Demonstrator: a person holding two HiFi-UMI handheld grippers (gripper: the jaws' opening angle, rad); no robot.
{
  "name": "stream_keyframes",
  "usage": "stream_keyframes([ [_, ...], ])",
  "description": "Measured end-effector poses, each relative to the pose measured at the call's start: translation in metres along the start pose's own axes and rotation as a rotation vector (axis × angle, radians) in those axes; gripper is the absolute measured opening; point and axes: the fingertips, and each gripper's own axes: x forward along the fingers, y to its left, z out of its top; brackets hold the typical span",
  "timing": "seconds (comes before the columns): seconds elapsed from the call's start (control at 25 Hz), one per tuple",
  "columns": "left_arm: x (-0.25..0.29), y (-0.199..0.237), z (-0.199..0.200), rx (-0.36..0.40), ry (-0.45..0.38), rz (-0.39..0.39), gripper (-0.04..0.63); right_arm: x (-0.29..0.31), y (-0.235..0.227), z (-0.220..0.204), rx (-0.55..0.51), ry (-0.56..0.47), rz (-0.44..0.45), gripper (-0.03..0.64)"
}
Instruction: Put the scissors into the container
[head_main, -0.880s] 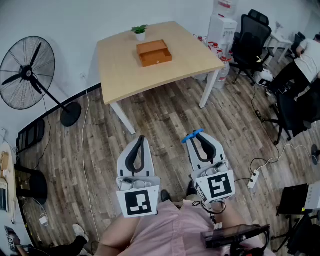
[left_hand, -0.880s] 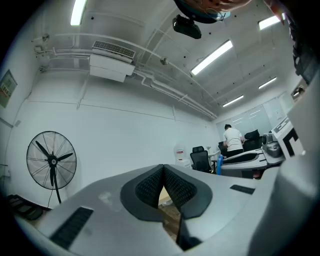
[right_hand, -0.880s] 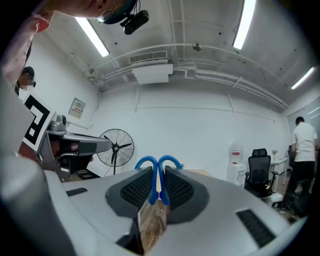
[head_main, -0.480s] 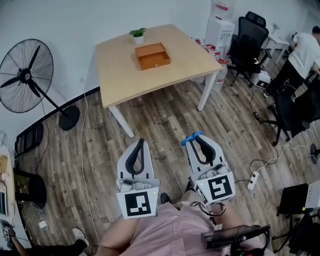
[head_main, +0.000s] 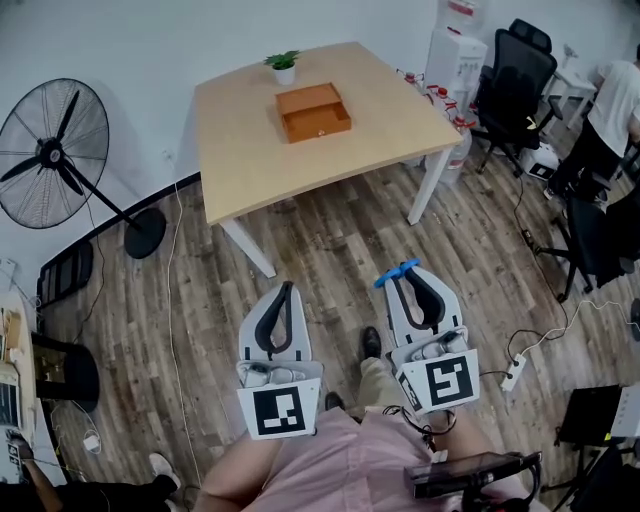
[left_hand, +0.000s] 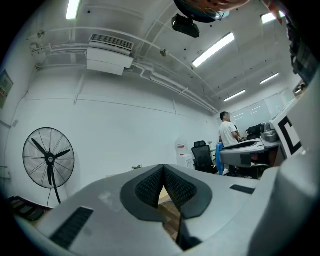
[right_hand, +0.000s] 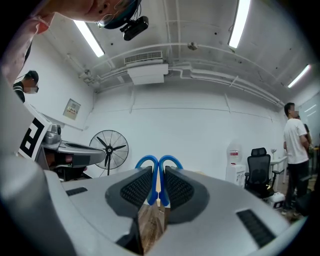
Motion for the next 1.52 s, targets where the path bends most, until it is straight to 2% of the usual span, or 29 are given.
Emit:
stream_keyframes([
  [0.36, 0.115, 0.006, -0.015, 0.041, 0.072, 0.055, 0.005, 0.100, -0.082, -0.021, 0.039, 0.021, 0.042, 0.083],
  [0.72, 0.213, -0.010, -0.003, 0.077, 0.065, 0.081, 0.005, 0.175, -0.144, -0.021, 0.058, -0.015, 0.112, 0.083],
  [1.0, 0.254, 0.001, -0.005, 0.074, 0.066, 0.119, 0.005, 0.217, -0.161, -0.026, 0.053, 0.005, 0.159, 0.083],
  [1.28, 0.295, 0.034, -0.025, 0.043, 0.089, 0.146, 0.005, 0.272, -0.165, -0.039, 0.035, 0.042, 0.184, 0.083],
  [1.52, 0.354, 0.071, -0.045, 0.014, 0.096, 0.148, 0.005, 0.336, -0.171, -0.051, 0.014, 0.058, 0.194, 0.083],
])
